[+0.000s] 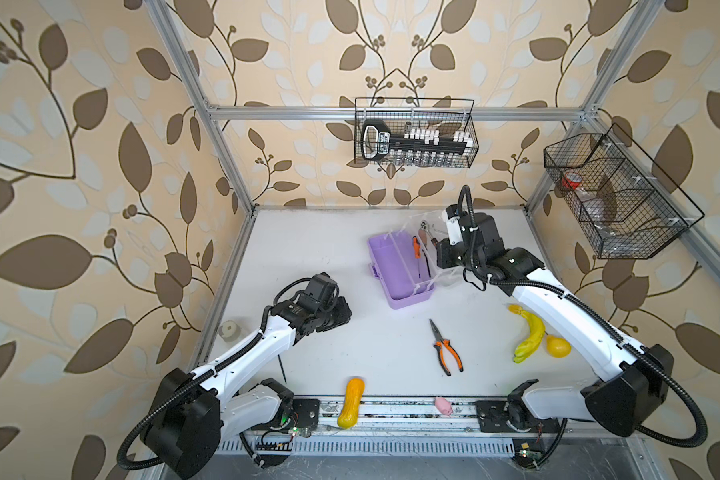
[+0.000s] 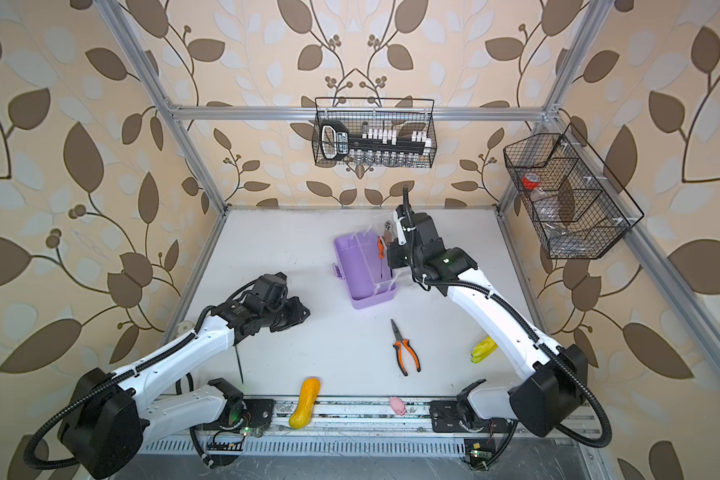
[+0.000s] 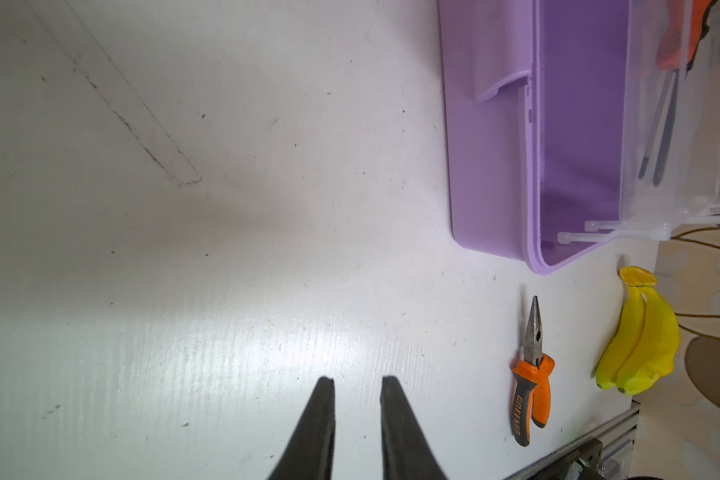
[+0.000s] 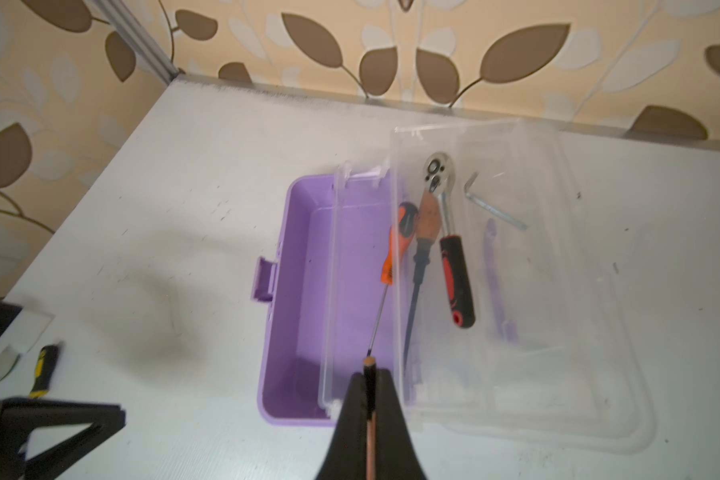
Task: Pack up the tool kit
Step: 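Carry the copper hex key over the clear tray and open the right gripper, then lower the right gripper onto the orange-handled pliers and close on them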
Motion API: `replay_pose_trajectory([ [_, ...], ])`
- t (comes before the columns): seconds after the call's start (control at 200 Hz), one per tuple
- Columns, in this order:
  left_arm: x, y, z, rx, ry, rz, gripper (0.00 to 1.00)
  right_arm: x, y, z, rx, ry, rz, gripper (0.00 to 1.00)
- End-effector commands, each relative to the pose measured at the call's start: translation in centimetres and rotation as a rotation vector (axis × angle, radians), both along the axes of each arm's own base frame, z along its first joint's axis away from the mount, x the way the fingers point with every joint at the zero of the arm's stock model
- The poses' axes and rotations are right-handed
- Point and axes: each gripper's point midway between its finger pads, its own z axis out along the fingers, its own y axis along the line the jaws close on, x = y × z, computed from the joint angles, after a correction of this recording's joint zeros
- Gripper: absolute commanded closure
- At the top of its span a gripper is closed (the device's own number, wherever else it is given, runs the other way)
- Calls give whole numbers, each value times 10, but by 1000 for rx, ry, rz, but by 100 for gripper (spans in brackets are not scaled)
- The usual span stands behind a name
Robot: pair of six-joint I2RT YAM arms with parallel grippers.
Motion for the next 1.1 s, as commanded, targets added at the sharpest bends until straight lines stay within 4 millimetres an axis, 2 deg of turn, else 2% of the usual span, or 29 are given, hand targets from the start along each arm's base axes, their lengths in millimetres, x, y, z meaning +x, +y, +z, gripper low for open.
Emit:
replay_pose_trajectory([
  [0.0, 11, -5, 19, -31, -48, -9, 78, 36, -22, -10, -123, -1, -78, 100],
  [0.115, 10, -3, 18, -25, -46, -8, 78, 63, -34, -34, -180, 45, -111, 100],
  [0.255, 9, -1, 15, -12, -42, -8, 77, 79, -44, -54, -243, 69, -138, 100],
  [0.39, 9, -3, 13, -13, -36, -12, 77, 89, -52, -65, -283, 80, -154, 100],
  [0.56, 9, -4, 12, -22, -30, -14, 78, 90, -59, -83, -297, 117, -165, 100],
  [0.675, 8, -4, 11, -23, -30, -13, 76, 88, -56, -89, -283, 134, -158, 84],
  [0.72, 8, -4, 11, -24, -29, -11, 75, 88, -56, -89, -279, 136, -159, 79],
  [0.8, 7, -4, 10, -25, -25, -12, 71, 87, -56, -84, -268, 127, -164, 76],
  [0.935, 5, -4, 10, -23, -32, -20, 68, 76, -56, -60, -234, 95, -179, 74],
  [1.015, 4, -1, 9, -10, -34, -18, 67, 56, -54, -39, -222, 60, -196, 73],
  [1.1, 2, 1, 7, -4, -30, -19, 66, 26, -45, -28, -210, 22, -166, 70],
])
